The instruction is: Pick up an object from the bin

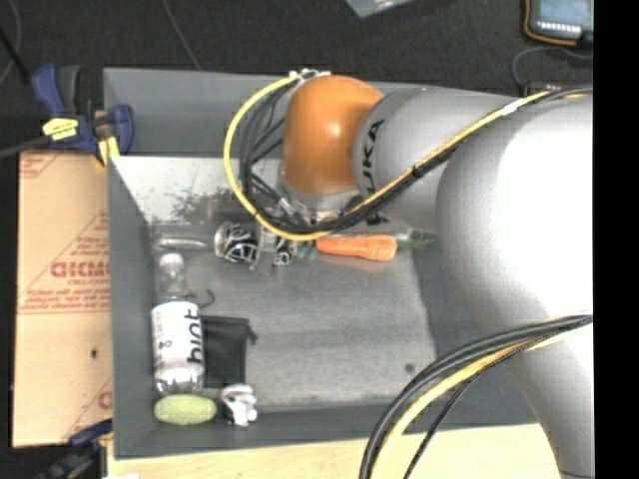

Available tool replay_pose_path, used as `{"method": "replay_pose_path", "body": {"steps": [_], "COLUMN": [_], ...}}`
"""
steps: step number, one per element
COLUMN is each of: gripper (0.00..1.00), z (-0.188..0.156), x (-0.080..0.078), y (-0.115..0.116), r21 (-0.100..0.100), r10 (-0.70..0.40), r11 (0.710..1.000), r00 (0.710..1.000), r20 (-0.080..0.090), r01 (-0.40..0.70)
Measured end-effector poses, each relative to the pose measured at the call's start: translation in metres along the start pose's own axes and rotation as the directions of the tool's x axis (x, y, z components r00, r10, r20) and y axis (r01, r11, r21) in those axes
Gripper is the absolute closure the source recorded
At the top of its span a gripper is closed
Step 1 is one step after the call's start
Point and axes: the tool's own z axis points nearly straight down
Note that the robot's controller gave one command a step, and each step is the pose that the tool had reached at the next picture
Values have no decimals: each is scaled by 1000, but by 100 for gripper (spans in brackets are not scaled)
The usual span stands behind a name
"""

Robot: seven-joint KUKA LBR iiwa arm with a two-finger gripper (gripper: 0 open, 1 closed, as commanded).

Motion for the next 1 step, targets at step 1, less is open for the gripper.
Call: {"method": "replay_pose_path", "body": {"steps": [1], "gripper": [100], "z": [-16], "x": [-1], "y": [0], "r21": [0], "r10": [0], "r11": [1000], "r00": [1000], "r20": [-1], "r01": [0]}}
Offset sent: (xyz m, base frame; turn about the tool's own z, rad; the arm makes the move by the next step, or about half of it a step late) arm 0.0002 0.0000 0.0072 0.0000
